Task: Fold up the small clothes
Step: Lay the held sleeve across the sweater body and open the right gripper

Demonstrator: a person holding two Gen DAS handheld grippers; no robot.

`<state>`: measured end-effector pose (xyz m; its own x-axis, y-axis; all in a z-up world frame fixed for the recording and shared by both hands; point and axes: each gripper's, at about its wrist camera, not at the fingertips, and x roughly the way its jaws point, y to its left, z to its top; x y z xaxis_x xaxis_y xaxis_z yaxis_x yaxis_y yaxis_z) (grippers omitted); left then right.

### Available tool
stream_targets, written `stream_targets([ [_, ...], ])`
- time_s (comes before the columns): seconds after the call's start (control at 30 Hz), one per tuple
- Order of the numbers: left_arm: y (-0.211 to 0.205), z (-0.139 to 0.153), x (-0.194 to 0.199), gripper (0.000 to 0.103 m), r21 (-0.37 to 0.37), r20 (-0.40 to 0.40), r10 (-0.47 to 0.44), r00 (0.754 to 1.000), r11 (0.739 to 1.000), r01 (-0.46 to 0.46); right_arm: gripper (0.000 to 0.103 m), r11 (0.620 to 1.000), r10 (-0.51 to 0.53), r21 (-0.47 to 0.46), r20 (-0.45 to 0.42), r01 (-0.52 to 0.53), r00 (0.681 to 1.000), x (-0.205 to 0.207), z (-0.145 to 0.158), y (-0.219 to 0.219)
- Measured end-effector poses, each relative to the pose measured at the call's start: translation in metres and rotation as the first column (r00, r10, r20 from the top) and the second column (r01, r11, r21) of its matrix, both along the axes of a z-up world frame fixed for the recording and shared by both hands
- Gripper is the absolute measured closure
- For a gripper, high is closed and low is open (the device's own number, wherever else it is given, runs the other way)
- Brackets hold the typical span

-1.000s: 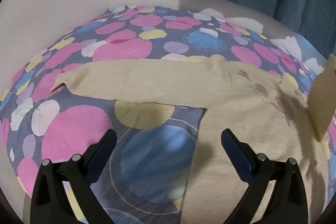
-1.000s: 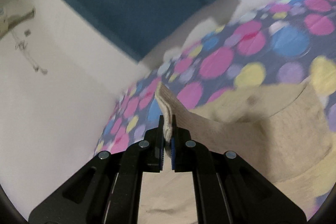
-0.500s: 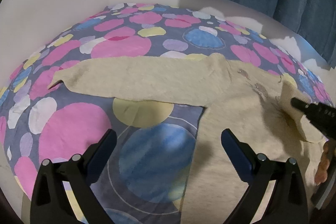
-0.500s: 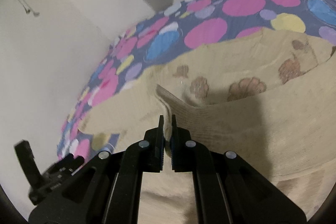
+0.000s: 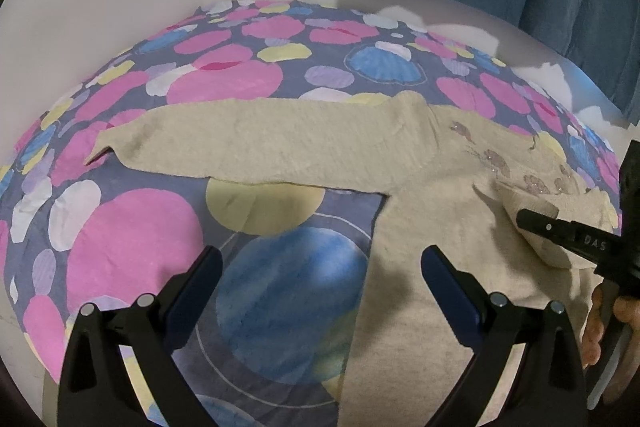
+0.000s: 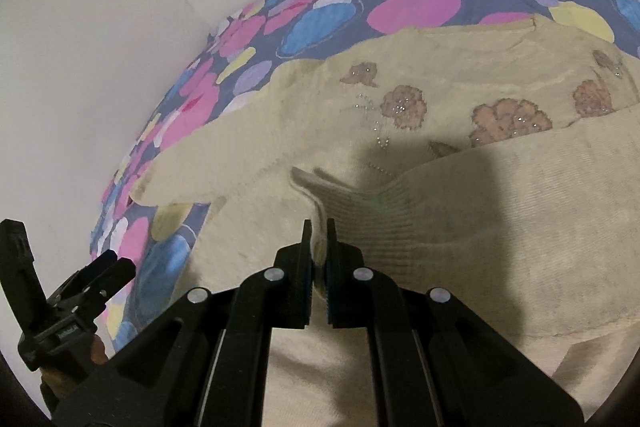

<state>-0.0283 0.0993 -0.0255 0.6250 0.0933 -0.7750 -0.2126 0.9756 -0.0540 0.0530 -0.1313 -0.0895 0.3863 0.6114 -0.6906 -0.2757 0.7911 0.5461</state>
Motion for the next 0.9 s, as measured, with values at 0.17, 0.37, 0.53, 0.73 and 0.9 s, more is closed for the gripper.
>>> stream_targets([
  [0.17, -0.003, -0.002, 0.0, 0.004, 0.002, -0.005, -0.003, 1.0, 1.0, 0.003, 0.099, 1.0, 0.026, -0.011, -0.007, -0.026, 1.0, 0.001, -0.002, 0.008],
  [0.37, -0.005, -0.004, 0.001, 0.004, 0.002, -0.009, -0.005, 1.0, 1.0, 0.005, 0.099, 0.998, 0.053, -0.017, -0.015, -0.053, 0.998, 0.002, -0.006, 0.016],
  [0.53, -0.006, -0.005, 0.001, 0.004, 0.002, -0.009, -0.005, 1.0, 1.0, 0.005, 0.098, 0.993, 0.109, -0.039, -0.036, -0.11, 0.993, 0.0, -0.011, 0.027],
  [0.73, -0.008, -0.007, 0.001, 0.004, 0.004, -0.011, -0.008, 1.0, 1.0, 0.008, 0.098, 0.987, 0.15, -0.046, -0.038, -0.152, 0.988, -0.002, -0.011, 0.032],
  [0.9, -0.008, -0.007, 0.001, 0.004, 0.004, -0.011, -0.007, 1.0, 1.0, 0.007, 0.098, 0.984, 0.175, -0.019, -0.028, -0.176, 0.984, -0.006, -0.006, 0.033],
])
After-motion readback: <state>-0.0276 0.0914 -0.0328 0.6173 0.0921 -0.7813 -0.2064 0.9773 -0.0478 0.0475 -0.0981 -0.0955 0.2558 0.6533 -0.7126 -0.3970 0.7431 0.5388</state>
